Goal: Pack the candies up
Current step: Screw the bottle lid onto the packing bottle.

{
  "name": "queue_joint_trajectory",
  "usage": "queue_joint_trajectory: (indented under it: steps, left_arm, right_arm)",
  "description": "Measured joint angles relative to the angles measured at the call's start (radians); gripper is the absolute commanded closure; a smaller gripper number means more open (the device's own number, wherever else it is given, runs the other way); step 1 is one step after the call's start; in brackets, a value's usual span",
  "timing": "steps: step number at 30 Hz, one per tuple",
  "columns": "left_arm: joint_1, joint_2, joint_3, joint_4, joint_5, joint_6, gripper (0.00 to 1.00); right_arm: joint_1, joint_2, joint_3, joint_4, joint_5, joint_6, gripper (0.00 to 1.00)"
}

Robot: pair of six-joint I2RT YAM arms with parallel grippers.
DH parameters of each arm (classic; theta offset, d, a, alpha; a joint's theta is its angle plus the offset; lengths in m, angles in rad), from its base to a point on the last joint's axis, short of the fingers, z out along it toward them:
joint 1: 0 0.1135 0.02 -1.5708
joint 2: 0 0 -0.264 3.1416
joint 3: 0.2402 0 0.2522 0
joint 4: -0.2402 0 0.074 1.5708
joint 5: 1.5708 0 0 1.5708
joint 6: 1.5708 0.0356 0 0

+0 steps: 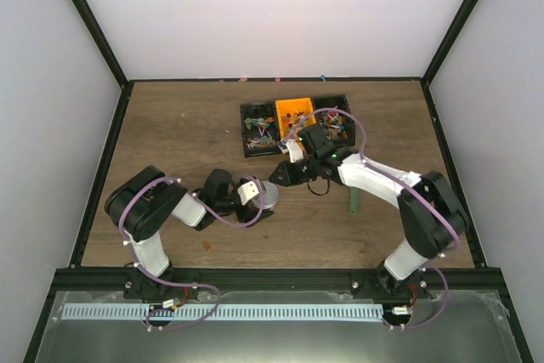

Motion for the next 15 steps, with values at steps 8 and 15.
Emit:
queue_joint_trajectory:
  steps: [8,15]
  left_arm:
    - [0.000,-0.003,0.000,-0.008,0.000,0.004,0.09]
    - [0.000,-0.005,0.002,-0.014,-0.002,0.008,0.09]
  right_arm:
    - [-0.005,0.200,0.093,-0.028,0.030,-0.074,0.85]
    - [-0.005,0.209,0.107,-0.025,0.014,-0.085,0.92]
